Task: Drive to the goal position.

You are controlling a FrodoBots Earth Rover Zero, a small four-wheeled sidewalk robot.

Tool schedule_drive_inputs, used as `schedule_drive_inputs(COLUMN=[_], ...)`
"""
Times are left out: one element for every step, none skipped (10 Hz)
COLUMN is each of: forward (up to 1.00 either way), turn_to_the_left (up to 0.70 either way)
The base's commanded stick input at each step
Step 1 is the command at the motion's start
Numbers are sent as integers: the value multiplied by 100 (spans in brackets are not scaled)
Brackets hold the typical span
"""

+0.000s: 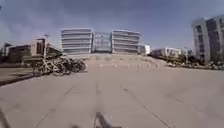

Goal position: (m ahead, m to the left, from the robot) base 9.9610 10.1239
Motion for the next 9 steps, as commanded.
schedule_drive_inputs(forward=[100, 100, 100, 100, 100, 100, 100, 100, 100], turn_to_the_left=[0, 0, 0, 0, 0, 0, 0, 0, 0])
